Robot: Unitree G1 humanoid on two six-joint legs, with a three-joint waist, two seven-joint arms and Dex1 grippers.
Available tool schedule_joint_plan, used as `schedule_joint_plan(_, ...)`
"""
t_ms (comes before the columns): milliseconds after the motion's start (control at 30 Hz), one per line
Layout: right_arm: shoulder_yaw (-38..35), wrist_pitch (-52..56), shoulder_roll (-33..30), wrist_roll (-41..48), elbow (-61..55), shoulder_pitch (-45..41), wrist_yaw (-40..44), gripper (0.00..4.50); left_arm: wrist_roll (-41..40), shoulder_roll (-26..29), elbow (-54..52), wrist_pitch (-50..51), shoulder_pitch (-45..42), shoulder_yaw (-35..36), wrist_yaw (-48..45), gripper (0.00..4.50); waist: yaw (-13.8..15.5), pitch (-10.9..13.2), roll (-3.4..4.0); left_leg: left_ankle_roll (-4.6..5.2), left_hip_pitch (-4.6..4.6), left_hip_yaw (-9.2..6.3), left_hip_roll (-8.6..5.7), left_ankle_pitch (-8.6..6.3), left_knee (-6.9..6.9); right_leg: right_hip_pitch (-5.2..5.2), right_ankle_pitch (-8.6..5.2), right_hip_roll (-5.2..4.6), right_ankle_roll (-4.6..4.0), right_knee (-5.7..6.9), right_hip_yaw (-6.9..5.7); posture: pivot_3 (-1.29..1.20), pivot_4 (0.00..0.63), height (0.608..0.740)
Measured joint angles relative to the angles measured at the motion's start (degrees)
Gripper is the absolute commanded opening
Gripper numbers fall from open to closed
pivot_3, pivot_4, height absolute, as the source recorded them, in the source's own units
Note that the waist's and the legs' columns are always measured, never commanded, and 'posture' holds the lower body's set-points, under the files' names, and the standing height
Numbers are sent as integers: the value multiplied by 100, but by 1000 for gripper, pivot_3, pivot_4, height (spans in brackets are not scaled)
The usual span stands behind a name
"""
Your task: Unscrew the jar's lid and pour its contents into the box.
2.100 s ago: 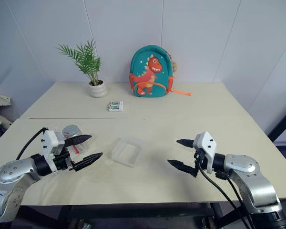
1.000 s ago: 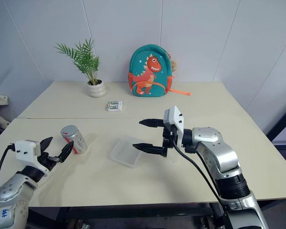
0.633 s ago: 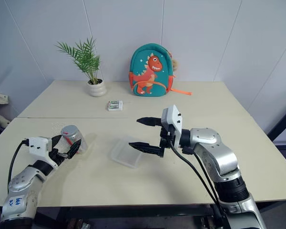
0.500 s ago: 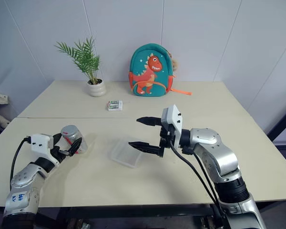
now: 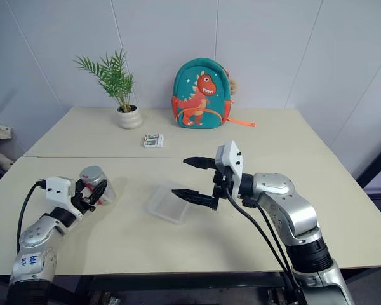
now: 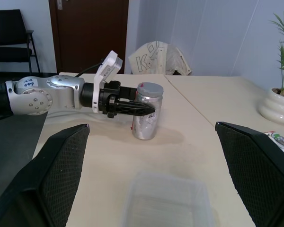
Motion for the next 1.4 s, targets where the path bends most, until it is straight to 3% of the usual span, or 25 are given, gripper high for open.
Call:
schedule_joint_plan(200,-1,111,58,100,-75,-2,-98,4500,-83,0,-42,76,-9,-46,-106,2222,1,0,0,0,0,0,0,0,1,1,1,0,1,1,0,0,150,740)
schedule_joint_plan(333,-5,360,154,262,-134,-120,-282,4500,-309,37,-779,562,-5,-395,-533,2222,-1,0,0,0,-6,-2,0,0,0,-1,1,-1,1,-1,0,0,150,740)
schedule_joint_plan(567,154,1064,318,528,-829,-516,-697,4500,-644,789,-2183,1336,-82,-1134,-1693,2222,-30,0,2,-3,-5,-1,9,-3,-9,-11,-5,6,-10,2,1,0,150,740)
schedule_joint_plan(1033,567,2148,974,335,-470,-952,-1908,4500,-791,626,-2158,1714,-929,-1864,-2370,2222,-19,0,2,-1,-18,-1,7,-4,-6,-21,-6,10,-10,5,2,0,150,740)
schedule_joint_plan(1400,629,2099,1032,52,-86,-973,-2036,4500,-802,463,-2153,1773,-998,-1868,-2398,2222,-16,0,1,-1,-18,-1,7,-4,-4,-21,-5,13,-8,9,2,0,150,740)
